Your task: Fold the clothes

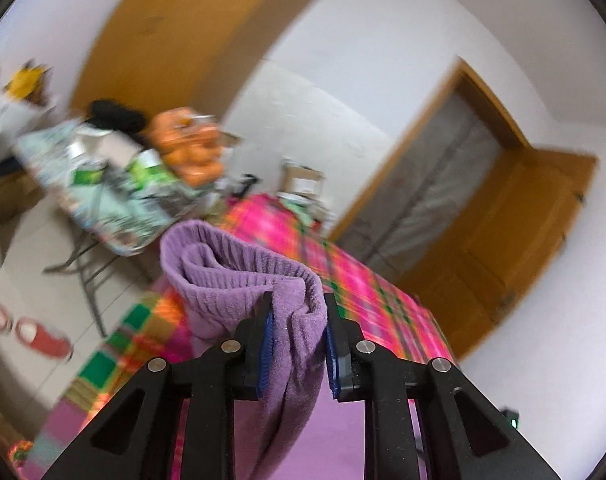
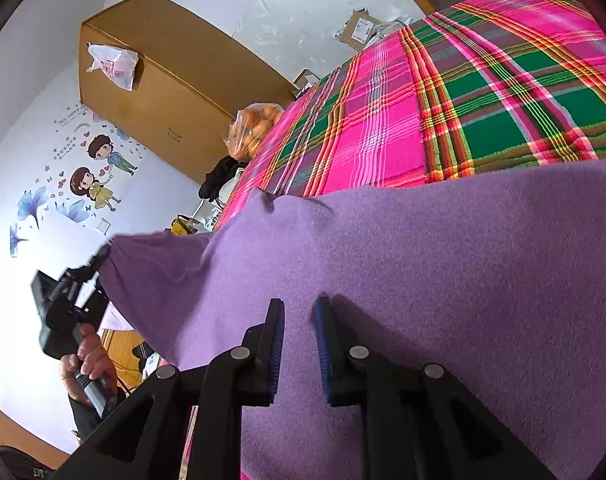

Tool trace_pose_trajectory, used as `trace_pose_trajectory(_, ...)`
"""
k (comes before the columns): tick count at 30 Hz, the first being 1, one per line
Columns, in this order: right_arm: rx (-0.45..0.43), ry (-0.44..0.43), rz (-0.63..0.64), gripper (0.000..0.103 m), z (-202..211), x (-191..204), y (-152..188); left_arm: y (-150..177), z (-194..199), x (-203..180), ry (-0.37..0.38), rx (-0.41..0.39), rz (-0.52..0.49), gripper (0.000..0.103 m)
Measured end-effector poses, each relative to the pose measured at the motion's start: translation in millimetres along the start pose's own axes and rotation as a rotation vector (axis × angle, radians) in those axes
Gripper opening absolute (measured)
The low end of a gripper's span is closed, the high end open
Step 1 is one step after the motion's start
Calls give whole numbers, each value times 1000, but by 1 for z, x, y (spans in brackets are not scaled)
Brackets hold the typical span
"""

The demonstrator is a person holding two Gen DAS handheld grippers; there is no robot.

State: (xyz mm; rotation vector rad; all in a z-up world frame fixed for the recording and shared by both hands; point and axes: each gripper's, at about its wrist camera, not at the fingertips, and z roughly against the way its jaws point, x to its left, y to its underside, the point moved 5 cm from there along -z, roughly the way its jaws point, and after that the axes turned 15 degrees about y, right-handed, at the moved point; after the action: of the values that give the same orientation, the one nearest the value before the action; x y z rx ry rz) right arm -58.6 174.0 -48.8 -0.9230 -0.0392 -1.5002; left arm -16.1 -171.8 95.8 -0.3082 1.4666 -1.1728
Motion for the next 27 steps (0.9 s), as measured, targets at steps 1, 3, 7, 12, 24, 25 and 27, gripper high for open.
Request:
trace_pose_trajectory(1,-4,4,-4,16,1,-1,0,4,-7,-13,23,23,-32,22)
trace_pose_trajectory(3,-23,24,-12,17,5,-3,-2,15,-20,-33,61,70,-76,22)
trace_pose_trajectory(7,-45,27,7,24,14,1,-2,44,-46,-68,120,178,-166,22)
trace_pose_trajectory(12,-54,18,20,25,24,2,-3,92,-73,-98,190,330,-248,22)
trace_pose_trajectory(24,-50,19,3,28,35,-9,1,163,-88,-104,266,574,-260,31)
trace_pose_trajectory(25,-52,17,4,28,36,-9,1,161,-82,-107,291,563,-261,31)
trace_pose_trajectory(27,-54,13,8,29,38,-8,1,153,-72,-113,331,529,-268,33)
